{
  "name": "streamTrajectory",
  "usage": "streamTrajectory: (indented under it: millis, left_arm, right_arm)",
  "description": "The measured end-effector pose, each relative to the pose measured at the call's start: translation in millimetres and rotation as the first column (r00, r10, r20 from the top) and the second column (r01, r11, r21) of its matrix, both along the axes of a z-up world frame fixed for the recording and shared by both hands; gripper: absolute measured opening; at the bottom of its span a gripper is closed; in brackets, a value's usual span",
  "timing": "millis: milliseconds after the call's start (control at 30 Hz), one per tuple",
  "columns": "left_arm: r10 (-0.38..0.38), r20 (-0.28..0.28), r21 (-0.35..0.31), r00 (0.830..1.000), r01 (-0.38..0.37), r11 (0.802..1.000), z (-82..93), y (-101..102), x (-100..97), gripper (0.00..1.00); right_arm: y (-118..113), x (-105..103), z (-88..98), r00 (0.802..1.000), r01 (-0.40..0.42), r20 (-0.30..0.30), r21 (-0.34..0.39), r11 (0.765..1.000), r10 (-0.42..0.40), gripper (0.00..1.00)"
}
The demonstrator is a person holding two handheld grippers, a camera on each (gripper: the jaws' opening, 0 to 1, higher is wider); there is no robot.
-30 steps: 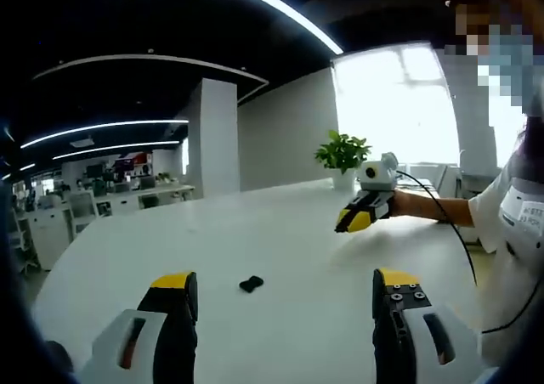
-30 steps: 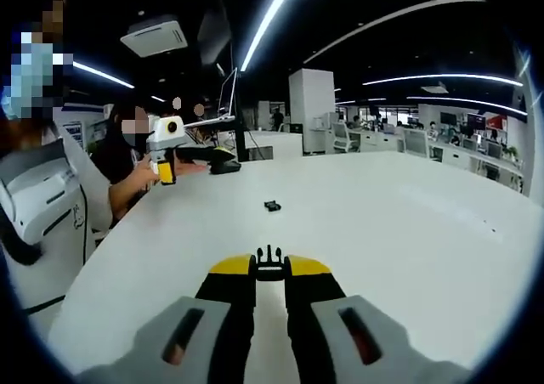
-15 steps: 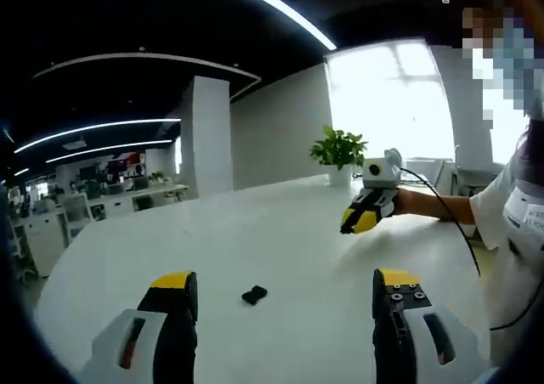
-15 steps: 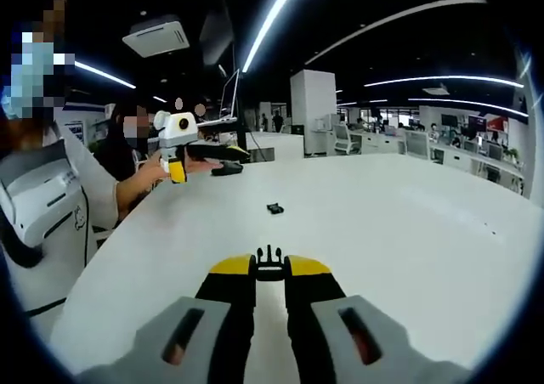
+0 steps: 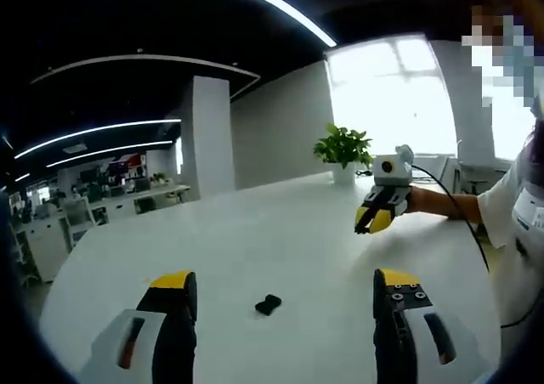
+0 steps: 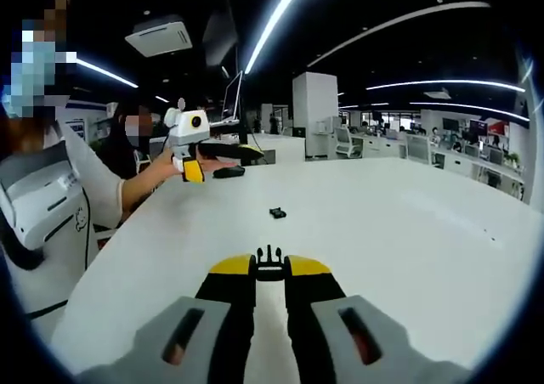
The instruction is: Snap the two parts of the plastic buckle together until the buckle closes and remains connected.
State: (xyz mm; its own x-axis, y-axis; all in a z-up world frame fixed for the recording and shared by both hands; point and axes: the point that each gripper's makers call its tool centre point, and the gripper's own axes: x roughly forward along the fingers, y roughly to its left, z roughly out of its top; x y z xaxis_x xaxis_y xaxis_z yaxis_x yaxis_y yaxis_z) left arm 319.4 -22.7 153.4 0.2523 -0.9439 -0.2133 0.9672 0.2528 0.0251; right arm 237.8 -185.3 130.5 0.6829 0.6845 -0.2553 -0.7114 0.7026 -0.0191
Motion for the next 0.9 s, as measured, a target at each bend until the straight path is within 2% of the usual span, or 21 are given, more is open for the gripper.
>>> streamTrajectory:
  millis: [400,900]
  left_arm:
    - [-0.022,-0.002,0.063,1.0,0.022,0.998,-16.3,-9,22.9,0.87]
    - [-0.033,-0.029,0.112,0.999,0.036,0.993,-35.9,-15,31.1,0.86]
  right_arm:
    - [-2,-3,1.1,1.0,0.001,0.006,-0.005,1.0,-0.001,0.12]
    - [4,-7,-3.4,1.0,-0.013,-0.002,-0.02,1.0,0.013,0.12]
